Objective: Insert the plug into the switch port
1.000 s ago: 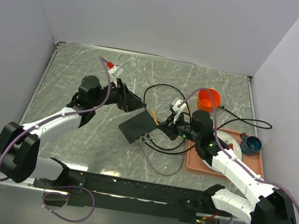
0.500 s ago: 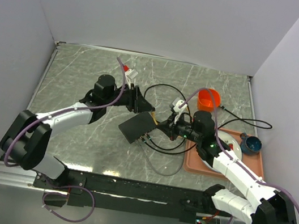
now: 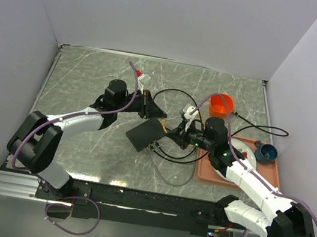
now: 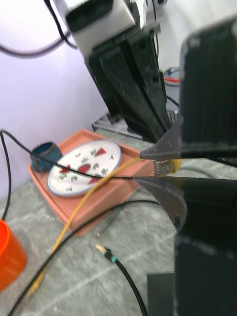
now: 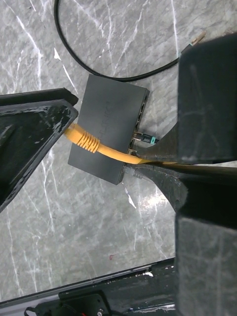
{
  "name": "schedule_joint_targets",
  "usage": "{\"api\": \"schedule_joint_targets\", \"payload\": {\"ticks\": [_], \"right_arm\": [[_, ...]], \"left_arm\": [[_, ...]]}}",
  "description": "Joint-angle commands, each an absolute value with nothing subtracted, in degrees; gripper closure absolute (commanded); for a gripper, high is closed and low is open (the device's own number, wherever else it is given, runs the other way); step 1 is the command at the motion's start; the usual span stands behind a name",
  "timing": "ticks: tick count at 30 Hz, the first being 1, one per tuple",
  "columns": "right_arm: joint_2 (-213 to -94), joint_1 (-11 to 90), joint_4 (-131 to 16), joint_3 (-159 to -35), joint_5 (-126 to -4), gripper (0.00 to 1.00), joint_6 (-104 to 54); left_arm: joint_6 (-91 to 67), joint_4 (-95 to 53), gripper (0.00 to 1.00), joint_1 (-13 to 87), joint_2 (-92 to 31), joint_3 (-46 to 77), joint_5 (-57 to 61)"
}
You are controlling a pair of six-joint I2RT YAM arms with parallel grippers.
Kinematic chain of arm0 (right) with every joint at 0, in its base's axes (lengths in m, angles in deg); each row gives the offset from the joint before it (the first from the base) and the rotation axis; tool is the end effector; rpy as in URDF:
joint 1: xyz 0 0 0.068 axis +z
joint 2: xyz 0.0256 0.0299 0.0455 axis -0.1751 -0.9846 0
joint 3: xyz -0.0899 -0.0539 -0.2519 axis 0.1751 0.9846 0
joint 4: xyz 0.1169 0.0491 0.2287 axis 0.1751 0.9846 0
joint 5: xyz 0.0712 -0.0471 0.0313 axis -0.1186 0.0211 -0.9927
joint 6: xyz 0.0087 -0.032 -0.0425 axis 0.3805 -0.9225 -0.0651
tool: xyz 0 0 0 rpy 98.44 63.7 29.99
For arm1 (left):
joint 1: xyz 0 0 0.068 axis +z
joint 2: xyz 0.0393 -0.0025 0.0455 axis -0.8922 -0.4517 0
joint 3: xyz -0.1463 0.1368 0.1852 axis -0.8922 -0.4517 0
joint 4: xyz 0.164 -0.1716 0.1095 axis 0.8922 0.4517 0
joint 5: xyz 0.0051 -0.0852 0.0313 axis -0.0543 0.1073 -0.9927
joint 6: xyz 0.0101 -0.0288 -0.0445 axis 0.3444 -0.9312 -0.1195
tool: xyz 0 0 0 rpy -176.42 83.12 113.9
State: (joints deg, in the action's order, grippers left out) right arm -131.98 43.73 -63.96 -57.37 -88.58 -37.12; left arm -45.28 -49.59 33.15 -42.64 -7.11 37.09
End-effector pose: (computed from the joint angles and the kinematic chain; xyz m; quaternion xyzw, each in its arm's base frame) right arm 0.1845 0.1450 0.2673 -0.4087 0.6796 0.3504 0.4982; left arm 0.2791 -0.1894 0.2622 0.1535 0.7218 -0.5948 0.3187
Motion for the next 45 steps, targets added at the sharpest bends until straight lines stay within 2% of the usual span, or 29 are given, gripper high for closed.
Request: {"api": "schedule_joint_targets", "payload": {"ticks": [1,4,5,7,9,12,15,16,18,19,20,21,22,23,25,26,27,32,38,45], "right_arm": [[-131.38,43.57,-66.62,-58.05,-90.19,1.00,-37.16],[-131.65,43.57,-67.23,-58.50,-88.34,0.64,-36.29],[-131.47,43.57,-67.50,-58.58,-87.90,0.47,-35.94],[-131.38,43.57,-69.77,-58.67,-87.99,0.31,-35.06],[-132.08,43.57,-71.27,-58.93,-88.69,0.27,-34.00],[-133.92,43.57,-73.38,-60.16,-90.44,0.26,-32.51],[-135.86,43.57,-75.84,-60.61,-91.15,0.34,-30.58],[-136.73,43.57,-76.11,-60.69,-90.72,0.44,-29.70],[-137.62,43.57,-76.64,-61.04,-90.80,0.57,-29.08],[-138.58,43.57,-76.29,-61.83,-90.45,0.81,-28.64],[-139.20,43.57,-75.59,-62.36,-90.28,0.93,-28.46],[-139.55,43.57,-74.45,-62.80,-90.36,0.99,-28.72],[-139.55,43.57,-74.10,-62.98,-90.54,1.00,-29.33],[-139.12,43.57,-74.18,-62.72,-90.62,1.00,-29.43],[-137.20,43.57,-74.88,-61.23,-90.71,1.00,-30.47],[-136.31,43.57,-74.88,-60.78,-90.89,1.00,-30.83],[-135.52,43.48,-74.62,-60.35,-90.80,1.00,-31.36],[-131.12,43.57,-72.16,-58.58,-91.50,1.00,-34.17],[-129.45,43.39,-69.97,-58.32,-99.58,1.00,-36.02],[-126.73,43.39,-66.19,-59.02,-109.16,1.00,-38.22]], "left_arm": [[-46.67,-54.22,0.90,32.48,-43.77,-5.03,38.14],[-47.11,-54.75,0.95,32.04,-43.69,-5.21,38.32],[-46.94,-54.75,0.96,31.51,-43.60,-5.30,38.32],[-46.41,-54.84,0.97,30.98,-43.42,-5.65,38.41],[-46.15,-56.24,0.97,30.10,-43.16,-6.09,38.76],[-46.06,-58.43,0.97,29.23,-42.28,-6.97,39.37],[-45.88,-58.97,0.97,28.87,-41.31,-7.32,39.72],[-45.71,-58.79,0.97,28.78,-40.88,-7.23,39.64],[-45.53,-58.35,0.97,28.61,-40.52,-7.23,40.07],[-45.53,-58.35,0.97,28.61,-40.35,-7.32,39.99],[-45.44,-58.35,0.96,28.61,-40.08,-7.41,39.73],[-45.44,-58.35,0.93,28.61,-39.82,-7.75,39.64],[-45.36,-58.09,0.88,28.61,-39.30,-7.84,39.20],[-45.09,-57.65,0.67,28.78,-38.85,-8.02,37.63],[-43.87,-55.90,0.42,29.05,-36.84,-8.63,34.91],[-43.43,-54.85,0.11,29.40,-35.96,-8.90,33.41],[-43.07,-54.14,0.01,29.66,-35.17,-9.42,30.35],[-42.55,-54.57,0.03,31.16,-30.77,-11.36,27.60],[-40.44,-58.86,0.03,31.24,-29.98,-12.76,33.39],[-37.10,-63.37,0.03,31.24,-22.52,-16.89,39.81]]}}
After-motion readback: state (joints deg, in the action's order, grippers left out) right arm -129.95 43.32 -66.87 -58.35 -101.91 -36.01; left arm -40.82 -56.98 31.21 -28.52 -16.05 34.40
